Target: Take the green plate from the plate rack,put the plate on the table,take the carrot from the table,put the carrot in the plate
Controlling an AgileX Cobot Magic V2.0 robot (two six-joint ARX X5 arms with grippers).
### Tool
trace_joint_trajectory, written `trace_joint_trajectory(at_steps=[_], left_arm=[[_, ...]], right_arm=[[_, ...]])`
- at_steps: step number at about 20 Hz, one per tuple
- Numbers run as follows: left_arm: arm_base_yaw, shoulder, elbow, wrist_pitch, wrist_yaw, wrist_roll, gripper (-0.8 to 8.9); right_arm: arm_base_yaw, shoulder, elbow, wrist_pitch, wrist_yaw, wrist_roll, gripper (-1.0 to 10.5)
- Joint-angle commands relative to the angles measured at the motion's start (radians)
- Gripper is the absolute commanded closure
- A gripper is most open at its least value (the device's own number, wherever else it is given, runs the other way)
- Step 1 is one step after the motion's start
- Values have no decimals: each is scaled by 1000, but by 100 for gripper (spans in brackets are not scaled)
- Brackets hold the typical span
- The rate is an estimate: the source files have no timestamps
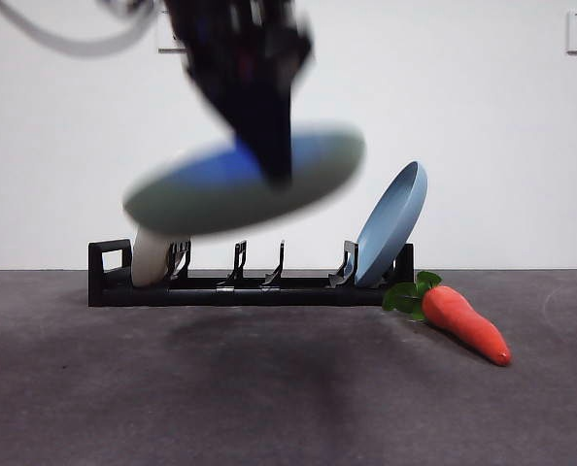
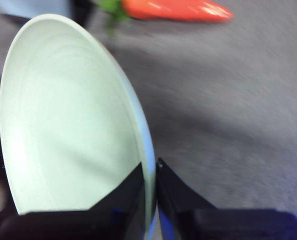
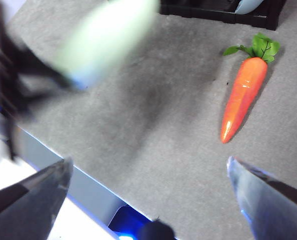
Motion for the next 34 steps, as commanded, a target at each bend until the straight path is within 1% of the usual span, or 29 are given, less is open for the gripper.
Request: trace_joint_trajectory(at_steps=[1,2,3,5,7,9,11,12,13,14,15,16,18,19,20,23,27,28,30,32,34], left_arm=[[-18,60,-106,127,-43,95,819],[-24,93,-133,172,-78,114,819],[-26,130,-145,203,-89,128,819],[-25,206,-146,261,-92,128,819],[-30,267,-146,307,-114,128,819],[-39,299,-146,313,-113,122,820],[-48,302,-146,314,-106,96,810],[-50,301,-146,316,-106,80,771],[-50,301,-146,314,-107,61,665],[-50,301,-146,308,-108,51,537],[-50,301,-146,305,-108,39,442],[-51,301,-145,305,-108,35,406],[-58,285,-145,299,-114,12,401],[-61,262,-145,285,-115,-2,401],[-68,229,-142,258,-119,-34,400],[-90,72,-113,161,-109,-230,401],[-132,-193,-52,90,-106,-383,401],[-142,-257,-35,80,-92,-416,402],[-151,-380,-11,79,-18,-464,404],[-155,-479,2,85,48,-486,404],[-156,-553,3,80,90,-488,404]], right_arm=[[2,-1,2,5,-3,7,257],[2,-2,2,5,-4,8,257],[2,-2,2,5,-4,8,257],[2,-1,2,5,-4,8,257],[2,-1,2,5,-4,8,257],[2,-1,2,5,-3,8,257],[2,0,2,5,-3,7,257],[2,0,2,6,-2,7,257],[2,0,2,7,0,7,257],[2,0,2,11,1,7,257],[2,0,2,16,4,7,257],[2,2,2,22,5,7,257],[2,7,2,28,5,8,257],[2,13,2,32,5,7,257],[2,26,2,45,5,7,257],[2,89,2,132,5,13,257],[2,250,2,270,7,41,257],[2,301,2,301,8,42,257],[8,410,2,362,23,44,258],[37,521,2,428,92,49,258],[71,625,2,496,172,63,258]])
